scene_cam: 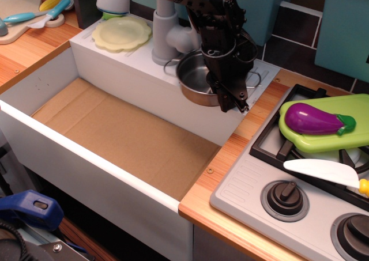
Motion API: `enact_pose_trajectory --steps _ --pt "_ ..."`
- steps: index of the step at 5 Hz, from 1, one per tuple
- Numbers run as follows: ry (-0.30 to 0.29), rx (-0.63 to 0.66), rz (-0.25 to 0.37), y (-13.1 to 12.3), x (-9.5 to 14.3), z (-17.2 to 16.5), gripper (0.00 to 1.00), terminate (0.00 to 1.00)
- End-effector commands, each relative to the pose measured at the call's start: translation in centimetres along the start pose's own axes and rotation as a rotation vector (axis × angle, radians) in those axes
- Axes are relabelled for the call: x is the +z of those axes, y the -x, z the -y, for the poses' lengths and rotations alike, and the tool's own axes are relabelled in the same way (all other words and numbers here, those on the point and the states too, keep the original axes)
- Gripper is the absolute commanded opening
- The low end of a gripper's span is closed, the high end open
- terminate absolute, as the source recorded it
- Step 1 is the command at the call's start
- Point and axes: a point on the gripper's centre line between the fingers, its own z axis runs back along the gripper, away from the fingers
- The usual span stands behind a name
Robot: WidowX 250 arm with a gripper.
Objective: Put pot or pan in sink
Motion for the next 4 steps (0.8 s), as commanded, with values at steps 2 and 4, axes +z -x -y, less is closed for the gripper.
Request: enact_pose_trajectory --steps 2,4 --pt "-0.183 0.186 -0.009 1.2 4.0 2.9 0.00 0.00" --pt "-0.319 0.288 -0.017 5.4 2.9 2.0 0.00 0.00"
